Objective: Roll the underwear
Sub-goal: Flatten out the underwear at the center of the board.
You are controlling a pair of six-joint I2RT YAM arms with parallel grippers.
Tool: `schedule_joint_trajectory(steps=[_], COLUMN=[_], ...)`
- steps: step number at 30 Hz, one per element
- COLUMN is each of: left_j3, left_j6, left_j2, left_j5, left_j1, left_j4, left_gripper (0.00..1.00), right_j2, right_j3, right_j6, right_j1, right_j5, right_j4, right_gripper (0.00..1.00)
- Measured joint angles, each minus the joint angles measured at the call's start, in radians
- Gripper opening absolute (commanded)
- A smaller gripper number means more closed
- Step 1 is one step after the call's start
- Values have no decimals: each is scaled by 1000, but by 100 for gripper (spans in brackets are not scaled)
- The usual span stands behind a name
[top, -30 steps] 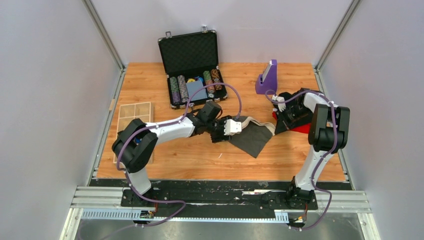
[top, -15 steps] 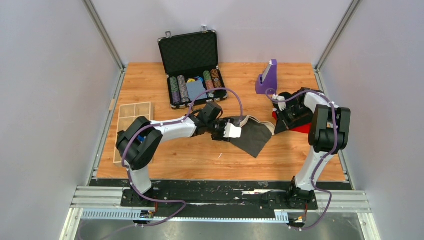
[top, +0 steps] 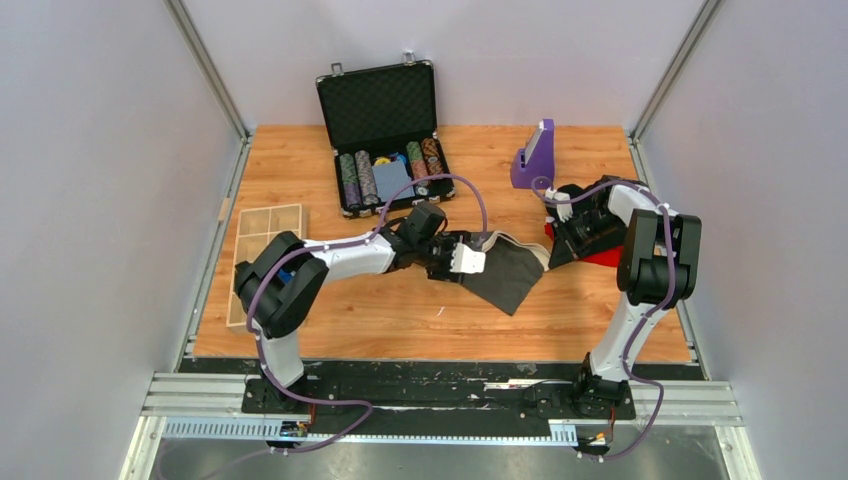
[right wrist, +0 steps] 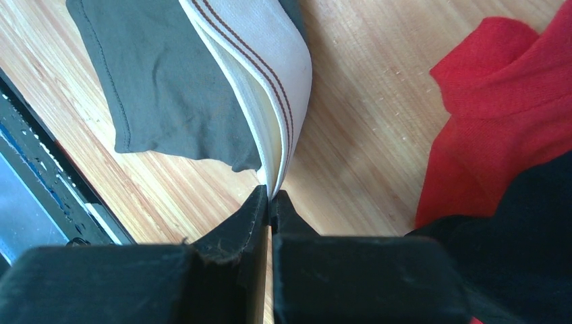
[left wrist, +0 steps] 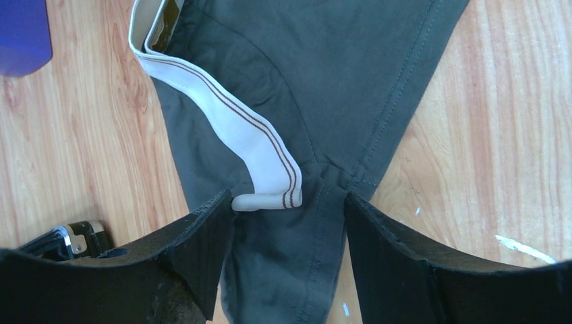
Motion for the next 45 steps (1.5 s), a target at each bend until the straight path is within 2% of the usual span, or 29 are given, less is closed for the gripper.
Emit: schedule_joint_trajectory(steps=[4, 8, 12, 15, 22, 24, 26, 28, 32, 39, 45], left_j3=[11, 40, 93, 125, 161, 164, 182, 214, 305, 468, 503], left_j6=[-4, -4, -6, -9, -10, -8, -7, -7, 4, 142, 330], left_j2=[15, 34, 61, 71, 82, 86, 97, 114, 143, 171, 191], left_j5=[2, 4, 3, 1, -5, -6, -5, 7, 51, 140, 160], left_j1=[0, 0, 8, 14, 21, 24, 27, 33, 48, 110, 130], left_j4=[7, 1, -21, -37, -43, -51, -73, -113, -246, -538, -684], left_gripper=[73, 69, 61, 50, 40, 41, 56, 62, 68, 69, 61], right_j2=[0, 0, 0, 0, 0, 0, 0, 0, 0, 0, 0], right_j3=[0, 0, 0, 0, 0, 0, 0, 0, 0, 0, 19], right_j6=[5, 10, 16, 19, 31, 34, 34, 35, 37, 38, 42], right_j1=[0, 0, 0, 0, 0, 0, 0, 0, 0, 0, 0], right_j5=[0, 1, 1, 1, 0, 1, 0, 1, 1, 1, 1], right_j4=[0, -1, -2, -2, -2, -2, -2, -2, -3, -3, -10], right_gripper=[0, 0, 0, 0, 0, 0, 0, 0, 0, 0, 0])
